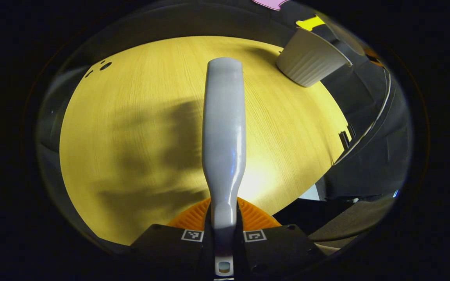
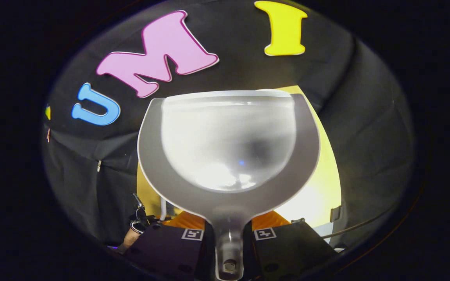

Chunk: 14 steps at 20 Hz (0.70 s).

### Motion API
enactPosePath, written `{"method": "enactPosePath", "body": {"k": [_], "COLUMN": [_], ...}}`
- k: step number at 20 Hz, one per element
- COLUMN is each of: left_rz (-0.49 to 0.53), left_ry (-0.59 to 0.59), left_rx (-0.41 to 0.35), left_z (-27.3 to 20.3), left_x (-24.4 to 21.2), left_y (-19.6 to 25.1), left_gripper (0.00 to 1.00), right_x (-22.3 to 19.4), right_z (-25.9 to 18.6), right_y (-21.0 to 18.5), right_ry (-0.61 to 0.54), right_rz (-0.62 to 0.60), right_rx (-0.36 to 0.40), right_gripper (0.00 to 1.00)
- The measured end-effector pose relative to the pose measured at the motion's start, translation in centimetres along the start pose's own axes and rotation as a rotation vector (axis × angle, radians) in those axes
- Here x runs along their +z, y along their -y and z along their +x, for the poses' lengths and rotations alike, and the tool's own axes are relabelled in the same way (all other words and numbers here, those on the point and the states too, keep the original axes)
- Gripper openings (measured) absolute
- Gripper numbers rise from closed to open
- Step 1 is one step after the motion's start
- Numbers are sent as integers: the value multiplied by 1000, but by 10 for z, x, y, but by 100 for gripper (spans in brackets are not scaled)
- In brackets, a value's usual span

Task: Pick up the small broom and dustpan from the desktop, sweep the trash into the dustpan with the broom, and then empty the trash into the garbage bin.

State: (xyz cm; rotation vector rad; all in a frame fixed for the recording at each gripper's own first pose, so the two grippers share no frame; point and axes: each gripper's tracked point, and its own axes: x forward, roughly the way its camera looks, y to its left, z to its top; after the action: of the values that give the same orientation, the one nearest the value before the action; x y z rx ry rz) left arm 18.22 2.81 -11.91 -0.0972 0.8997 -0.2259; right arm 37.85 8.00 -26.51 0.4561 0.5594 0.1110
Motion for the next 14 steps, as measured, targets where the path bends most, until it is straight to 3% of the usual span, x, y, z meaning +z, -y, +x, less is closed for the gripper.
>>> {"method": "enactPosePath", "body": {"k": [2,3,8,14], "left_rz": [-28,-35,-66,-80], "left_ry": [11,14,23,29], "left_rx": [14,26,56,60], "left_z": [0,-1,-5,-9], "left_x": [-2,-2,-3,-6], "left_y": [2,1,0,2], "left_gripper": [23,23,23,23], "right_x": [-12,-17,-50,-101], "right_z": [-10,-13,-22,-2], "right_y": [-8,-12,-37,-59], "right_ry": [24,43,97,52], "right_rz": [-67,-102,-250,-328], "right_rx": [6,8,19,55], "right_gripper": [28,32,32,32]}}
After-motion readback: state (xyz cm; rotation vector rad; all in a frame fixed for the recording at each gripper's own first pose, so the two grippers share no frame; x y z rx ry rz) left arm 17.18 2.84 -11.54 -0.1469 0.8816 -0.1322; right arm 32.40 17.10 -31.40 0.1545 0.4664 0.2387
